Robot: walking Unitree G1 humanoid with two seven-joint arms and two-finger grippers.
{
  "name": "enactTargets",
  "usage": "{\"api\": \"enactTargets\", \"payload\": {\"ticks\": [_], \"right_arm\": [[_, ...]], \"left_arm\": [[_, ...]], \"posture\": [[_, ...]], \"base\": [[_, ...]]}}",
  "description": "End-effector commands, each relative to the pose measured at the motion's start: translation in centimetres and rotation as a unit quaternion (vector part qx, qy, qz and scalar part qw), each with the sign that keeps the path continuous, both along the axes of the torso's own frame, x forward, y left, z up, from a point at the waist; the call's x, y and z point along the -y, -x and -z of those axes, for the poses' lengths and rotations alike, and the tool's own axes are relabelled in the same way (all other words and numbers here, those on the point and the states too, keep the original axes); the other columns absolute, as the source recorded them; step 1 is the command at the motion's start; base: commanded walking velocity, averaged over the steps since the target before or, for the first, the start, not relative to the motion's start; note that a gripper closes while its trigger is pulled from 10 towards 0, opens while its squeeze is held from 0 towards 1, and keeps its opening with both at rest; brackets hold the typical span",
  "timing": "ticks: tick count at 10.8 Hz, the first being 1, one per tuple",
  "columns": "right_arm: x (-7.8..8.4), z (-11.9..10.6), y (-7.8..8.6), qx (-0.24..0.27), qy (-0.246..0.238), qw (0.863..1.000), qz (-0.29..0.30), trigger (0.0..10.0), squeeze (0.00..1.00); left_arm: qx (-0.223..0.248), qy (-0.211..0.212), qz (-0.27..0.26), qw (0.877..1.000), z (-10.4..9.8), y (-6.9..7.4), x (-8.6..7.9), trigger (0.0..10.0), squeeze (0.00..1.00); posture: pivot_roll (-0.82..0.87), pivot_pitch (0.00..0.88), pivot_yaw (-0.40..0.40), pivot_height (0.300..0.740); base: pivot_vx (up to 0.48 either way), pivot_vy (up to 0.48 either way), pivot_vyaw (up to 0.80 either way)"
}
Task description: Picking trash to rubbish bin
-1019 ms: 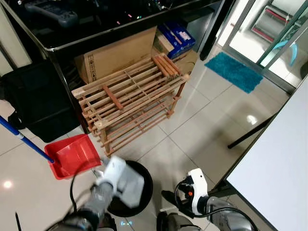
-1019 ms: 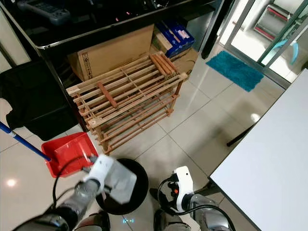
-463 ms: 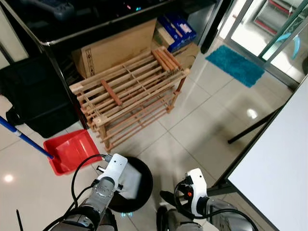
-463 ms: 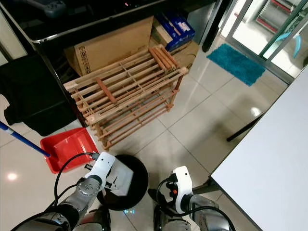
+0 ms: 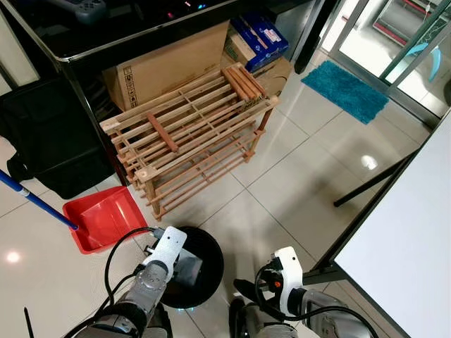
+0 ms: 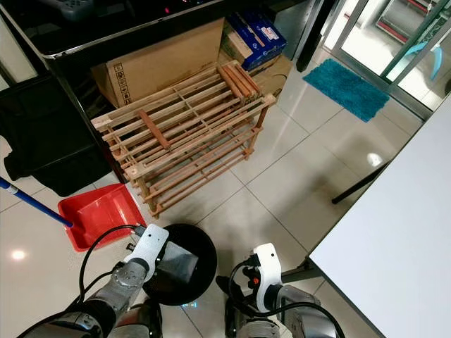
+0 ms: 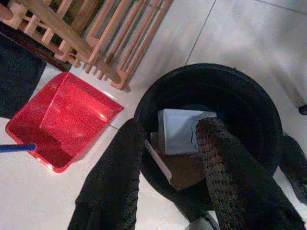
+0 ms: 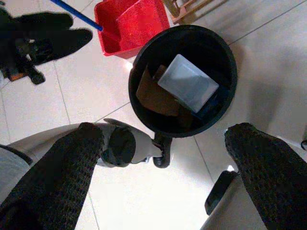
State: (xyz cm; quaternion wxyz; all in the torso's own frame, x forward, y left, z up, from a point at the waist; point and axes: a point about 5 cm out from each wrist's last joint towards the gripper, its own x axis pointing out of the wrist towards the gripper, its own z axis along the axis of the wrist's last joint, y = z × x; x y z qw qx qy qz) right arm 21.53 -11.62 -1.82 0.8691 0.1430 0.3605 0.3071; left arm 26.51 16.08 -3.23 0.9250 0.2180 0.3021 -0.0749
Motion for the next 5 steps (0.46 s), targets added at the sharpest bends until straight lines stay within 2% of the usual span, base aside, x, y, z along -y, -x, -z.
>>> {"api": "enactTargets", "payload": {"ticks": [1,3,4,5], "right_arm": [[0.6,0.6,0.1,-0.008,0.017,1.000,0.021,10.0,0.00],[1.6,1.5,-0.2,-0.005,0.062,0.996,0.057,10.0,0.00],[2.6,3.0,0.2,-0.027,0.109,0.991,0.068,10.0,0.00],[3.0,3.6,0.5,-0.036,0.127,0.988,0.074,10.0,0.00]], "left_arm": [[-0.024,0.009,-0.016,1.000,1.1,1.4,-0.3,10.0,0.00],[-0.017,0.025,-0.056,0.998,1.6,2.5,-1.7,10.0,0.00],[-0.027,0.024,-0.100,0.994,2.6,4.8,-3.7,10.0,0.00],[-0.033,0.023,-0.116,0.992,3.1,5.8,-4.3,10.0,0.00]], "posture": [[-0.17,0.254,-0.125,0.740],[-0.14,0.238,-0.121,0.740],[-0.11,0.207,-0.118,0.740],[-0.09,0.186,-0.116,0.740]], "base": [[0.000,0.000,0.00],[0.000,0.000,0.00],[0.000,0.000,0.00],[0.000,0.000,0.00]]}}
